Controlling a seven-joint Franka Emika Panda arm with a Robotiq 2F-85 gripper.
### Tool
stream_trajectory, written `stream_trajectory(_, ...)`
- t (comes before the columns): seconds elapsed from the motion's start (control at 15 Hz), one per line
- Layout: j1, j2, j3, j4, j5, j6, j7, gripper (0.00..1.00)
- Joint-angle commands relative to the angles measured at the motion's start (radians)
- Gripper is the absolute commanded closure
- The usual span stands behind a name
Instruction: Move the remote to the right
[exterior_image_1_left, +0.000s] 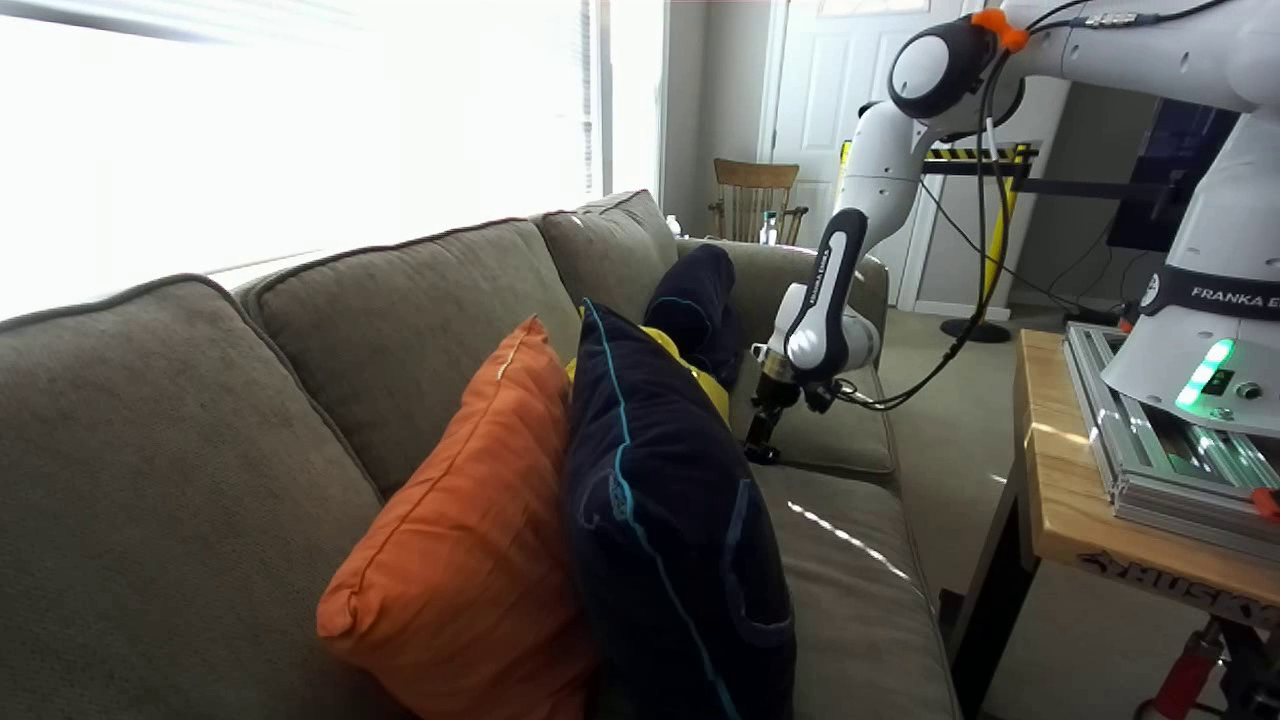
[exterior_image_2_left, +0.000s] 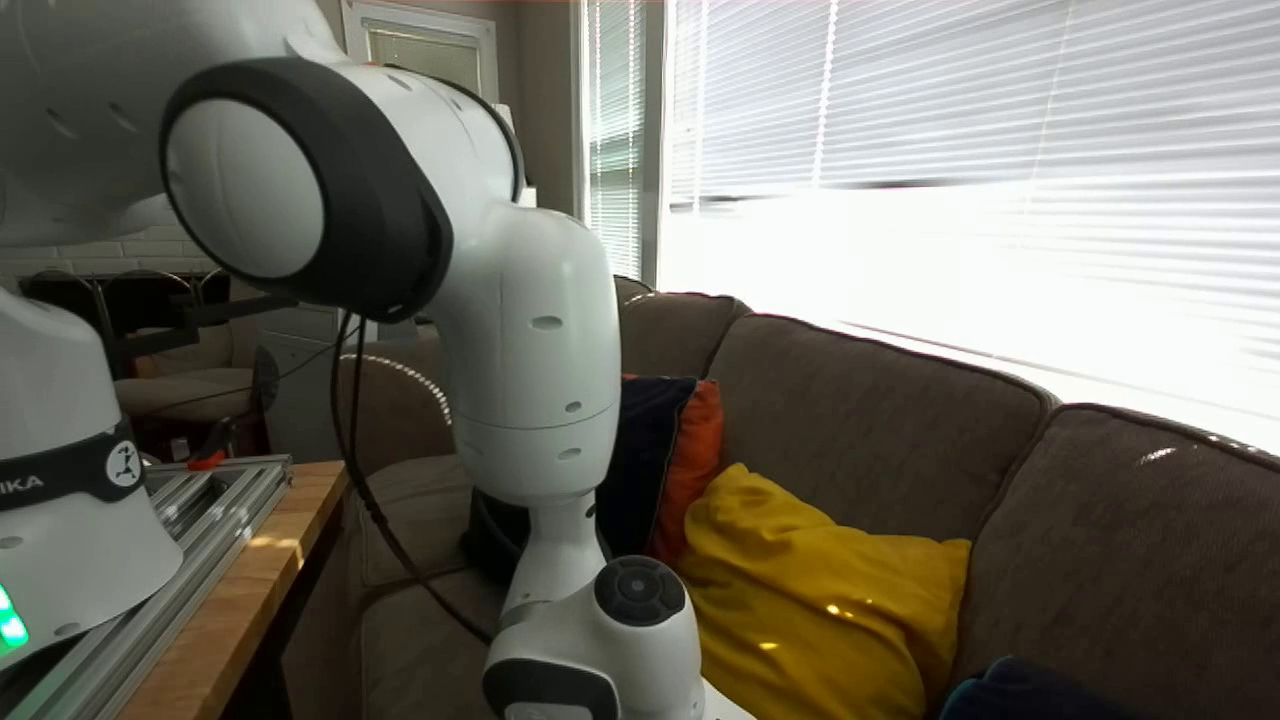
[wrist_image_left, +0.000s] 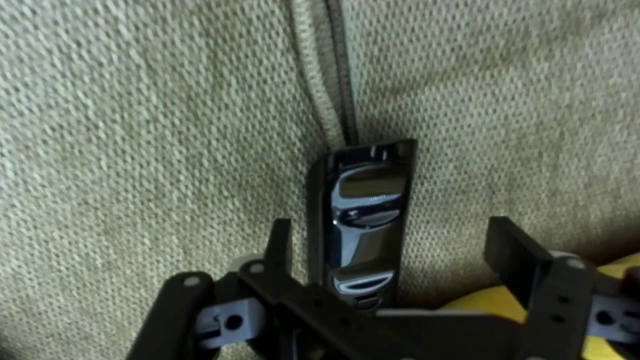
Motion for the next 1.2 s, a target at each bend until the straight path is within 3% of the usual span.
stream_trajectory(0.0, 0.038, 0.062, -0.007, 0.052, -0.048, 0.051, 0.033, 0.29)
stream_trajectory(0.4, 0.119, 0.077, -0.051, 0.056, -0.027, 0.116, 0.074, 0.69)
stream_trajectory(0.8, 0.288, -0.041, -0.179, -0.062, 0.072, 0.141, 0.203, 0.72)
stream_trajectory(1.13, 0.412, -0.218, -0.312, -0.192, 0.147, -0.015, 0.259, 0.72)
